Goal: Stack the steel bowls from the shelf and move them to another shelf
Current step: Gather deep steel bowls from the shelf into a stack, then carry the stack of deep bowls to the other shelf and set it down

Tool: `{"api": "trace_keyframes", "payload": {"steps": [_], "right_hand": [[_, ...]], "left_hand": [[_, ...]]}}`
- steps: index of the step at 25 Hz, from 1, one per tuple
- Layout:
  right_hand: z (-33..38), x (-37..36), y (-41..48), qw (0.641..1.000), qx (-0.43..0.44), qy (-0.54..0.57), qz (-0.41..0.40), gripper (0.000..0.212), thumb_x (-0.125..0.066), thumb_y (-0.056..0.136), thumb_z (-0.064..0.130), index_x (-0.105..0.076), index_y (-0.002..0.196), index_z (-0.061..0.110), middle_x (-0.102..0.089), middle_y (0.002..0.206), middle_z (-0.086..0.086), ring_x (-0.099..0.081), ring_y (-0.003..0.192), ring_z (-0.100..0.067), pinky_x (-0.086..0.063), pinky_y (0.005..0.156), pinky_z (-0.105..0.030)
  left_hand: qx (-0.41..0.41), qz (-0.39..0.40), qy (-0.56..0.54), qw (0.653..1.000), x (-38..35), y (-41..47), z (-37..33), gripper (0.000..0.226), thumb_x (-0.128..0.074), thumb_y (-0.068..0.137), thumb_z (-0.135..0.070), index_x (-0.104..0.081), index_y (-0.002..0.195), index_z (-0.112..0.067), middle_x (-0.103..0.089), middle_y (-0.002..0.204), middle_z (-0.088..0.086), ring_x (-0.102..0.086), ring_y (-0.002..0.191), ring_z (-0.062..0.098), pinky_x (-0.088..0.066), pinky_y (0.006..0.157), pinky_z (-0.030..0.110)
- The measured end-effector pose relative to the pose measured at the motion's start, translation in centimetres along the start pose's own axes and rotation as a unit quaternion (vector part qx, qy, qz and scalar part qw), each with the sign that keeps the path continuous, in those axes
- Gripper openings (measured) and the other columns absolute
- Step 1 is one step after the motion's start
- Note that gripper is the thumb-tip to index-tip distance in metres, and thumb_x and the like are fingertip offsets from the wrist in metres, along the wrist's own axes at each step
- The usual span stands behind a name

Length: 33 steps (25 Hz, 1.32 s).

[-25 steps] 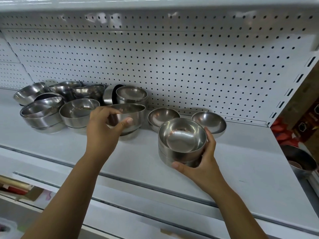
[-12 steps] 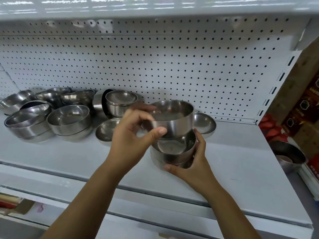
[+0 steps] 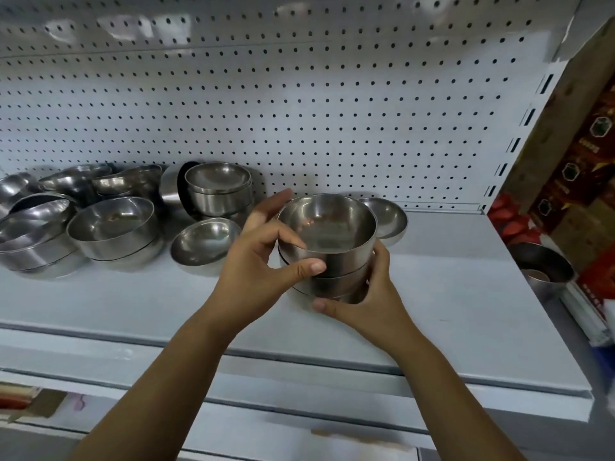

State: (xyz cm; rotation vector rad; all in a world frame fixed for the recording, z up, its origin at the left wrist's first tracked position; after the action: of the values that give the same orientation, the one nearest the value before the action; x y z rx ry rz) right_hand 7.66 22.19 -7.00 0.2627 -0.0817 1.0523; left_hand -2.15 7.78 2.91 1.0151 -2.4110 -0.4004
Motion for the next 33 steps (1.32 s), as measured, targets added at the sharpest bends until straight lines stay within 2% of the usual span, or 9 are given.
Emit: {"api": "trace_keyframes", "payload": {"steps": [3, 5, 7, 10, 16, 20, 23, 27, 33], "right_hand": [[-0.1, 0.0, -0.1, 1.000, -0.003, -0.001, -0.002, 0.125, -0.100, 0.056, 0.050, -0.020, 0.151, 0.056, -0.045, 0.153, 0.021, -0.050, 0.137, 0.000, -0.051, 0.108, -0.027], [-0.2, 0.0, -0.1, 1.000, -0.009, 0.001, -0.004, 0.124, -0.102, 0.056, 0.044, -0.022, 0.150, 0.056, -0.047, 0.150, 0.024, -0.051, 0.136, 0.002, -0.051, 0.108, -0.025], [-0.3, 0.1, -0.1, 1.000, -0.019, 0.012, 0.002, 0.125, -0.102, 0.056, 0.038, -0.022, 0.151, 0.054, -0.048, 0.147, 0.026, -0.052, 0.132, 0.007, -0.052, 0.105, -0.021], [-0.6, 0.2, 0.3, 0.999, -0.041, 0.027, 0.021, 0.126, -0.102, 0.055, 0.035, -0.022, 0.151, 0.053, -0.051, 0.145, 0.024, -0.055, 0.131, 0.004, -0.053, 0.104, -0.023], [0.7, 0.0, -1.0, 0.997, -0.058, 0.023, -0.049, 0.114, -0.104, 0.058, 0.019, -0.037, 0.147, 0.045, -0.059, 0.138, 0.018, -0.061, 0.128, -0.007, -0.056, 0.105, -0.039], [1.7, 1.0, -3.5, 0.990, -0.060, 0.017, -0.130, 0.112, -0.104, 0.058, 0.024, -0.040, 0.148, 0.041, -0.059, 0.138, 0.017, -0.061, 0.127, -0.011, -0.058, 0.103, -0.041], [3.2, 2.9, -7.0, 0.979, -0.055, -0.003, -0.194, 0.111, -0.103, 0.060, 0.029, -0.040, 0.150, 0.040, -0.057, 0.142, 0.014, -0.058, 0.132, -0.016, -0.055, 0.107, -0.047], [4.6, 5.1, -12.7, 0.962, -0.065, -0.021, -0.264, 0.114, -0.104, 0.058, 0.030, -0.040, 0.152, 0.039, -0.058, 0.146, 0.011, -0.056, 0.136, -0.016, -0.050, 0.111, -0.051], [5.3, 8.1, -21.5, 0.936, -0.077, -0.021, -0.341, 0.119, -0.103, 0.059, 0.015, -0.037, 0.157, 0.027, -0.057, 0.149, 0.004, -0.055, 0.139, -0.021, -0.046, 0.115, -0.052]], "left_hand": [[0.004, 0.028, -0.011, 1.000, 0.2, 0.0, 0.3, 0.031, -0.091, 0.072, -0.023, -0.068, 0.094, -0.021, -0.040, 0.158, -0.004, -0.041, 0.146, 0.007, -0.040, 0.116, 0.036], [0.015, 0.049, -0.025, 0.998, 0.4, 0.3, 0.8, 0.054, -0.092, 0.071, -0.028, -0.064, 0.117, -0.024, -0.041, 0.157, -0.004, -0.039, 0.147, 0.008, -0.037, 0.119, 0.038], [0.035, 0.075, -0.041, 0.996, 0.8, 0.7, 1.8, 0.083, -0.089, 0.069, -0.032, -0.049, 0.141, -0.028, -0.046, 0.154, -0.007, -0.042, 0.145, 0.013, -0.036, 0.120, 0.044], [0.077, 0.121, -0.068, 0.987, 0.9, 1.4, 3.4, 0.106, -0.090, 0.066, -0.030, -0.029, 0.153, -0.034, -0.049, 0.152, -0.014, -0.045, 0.143, 0.010, -0.035, 0.121, 0.040], [0.115, 0.210, -0.082, 0.967, 0.2, 2.4, 3.9, 0.082, -0.090, 0.074, -0.019, -0.048, 0.143, -0.031, -0.066, 0.135, -0.010, -0.061, 0.128, 0.009, -0.049, 0.108, 0.029], [0.104, 0.231, -0.118, 0.960, -0.7, 3.1, 3.1, 0.087, -0.091, 0.064, -0.015, -0.052, 0.142, -0.017, -0.071, 0.125, -0.006, -0.067, 0.117, 0.008, -0.054, 0.091, 0.020], [0.090, 0.273, -0.153, 0.946, -3.4, 2.9, 1.0, 0.085, -0.091, 0.060, -0.011, -0.056, 0.137, -0.022, -0.073, 0.122, -0.009, -0.067, 0.116, 0.008, -0.053, 0.091, 0.019], [0.065, 0.341, -0.185, 0.919, -7.5, 1.9, -1.7, 0.079, -0.088, 0.058, -0.029, -0.060, 0.132, -0.029, -0.072, 0.125, -0.008, -0.066, 0.121, 0.010, -0.054, 0.093, 0.020], [0.038, 0.439, -0.216, 0.872, -14.5, -2.2, -5.5, 0.092, -0.096, 0.054, -0.036, -0.059, 0.137, -0.021, -0.070, 0.129, -0.001, -0.065, 0.122, 0.015, -0.054, 0.090, 0.021]]}}
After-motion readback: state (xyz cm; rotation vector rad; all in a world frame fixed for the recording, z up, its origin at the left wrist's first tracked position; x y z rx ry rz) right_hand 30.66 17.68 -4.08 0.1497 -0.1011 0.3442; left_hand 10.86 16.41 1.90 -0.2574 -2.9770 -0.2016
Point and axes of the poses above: each hand's wrist, its own y-axis towards the middle knuckle, its own x-axis out of the back of the hand, z = x × y, the point moved 9 cm from there along y, towards the middle knuckle
